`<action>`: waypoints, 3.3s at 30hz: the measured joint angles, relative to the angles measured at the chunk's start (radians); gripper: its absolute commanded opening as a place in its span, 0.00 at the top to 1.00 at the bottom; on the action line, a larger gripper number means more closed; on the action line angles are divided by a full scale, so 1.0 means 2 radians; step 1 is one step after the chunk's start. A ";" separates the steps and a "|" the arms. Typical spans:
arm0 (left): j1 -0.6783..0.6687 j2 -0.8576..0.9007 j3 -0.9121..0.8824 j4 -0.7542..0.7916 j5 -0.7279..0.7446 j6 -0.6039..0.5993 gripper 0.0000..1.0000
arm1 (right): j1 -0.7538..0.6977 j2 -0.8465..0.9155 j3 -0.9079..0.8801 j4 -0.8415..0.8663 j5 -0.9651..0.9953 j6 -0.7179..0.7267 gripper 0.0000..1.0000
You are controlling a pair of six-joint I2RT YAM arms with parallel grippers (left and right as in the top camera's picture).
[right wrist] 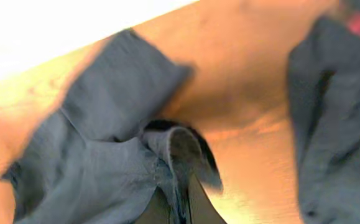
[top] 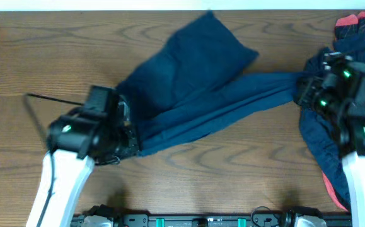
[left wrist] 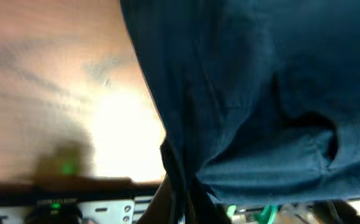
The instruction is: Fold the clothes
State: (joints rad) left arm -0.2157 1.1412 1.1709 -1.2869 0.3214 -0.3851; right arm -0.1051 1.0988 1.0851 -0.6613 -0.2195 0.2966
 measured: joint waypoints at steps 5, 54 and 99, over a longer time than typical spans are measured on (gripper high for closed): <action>0.000 -0.066 0.110 -0.015 -0.018 0.013 0.94 | -0.002 -0.095 0.001 0.009 0.027 0.000 0.99; -0.039 0.260 0.243 0.118 0.060 0.079 0.51 | -0.005 0.047 0.127 0.016 0.078 -0.011 0.99; -0.240 0.618 0.243 0.619 0.278 -0.064 0.19 | -0.007 0.046 0.127 -0.035 0.099 -0.012 0.99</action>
State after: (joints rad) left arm -0.6960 2.3768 1.6566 -0.0494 0.8764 -0.5121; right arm -0.1184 1.1915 1.3388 -0.7315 -0.0216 0.2733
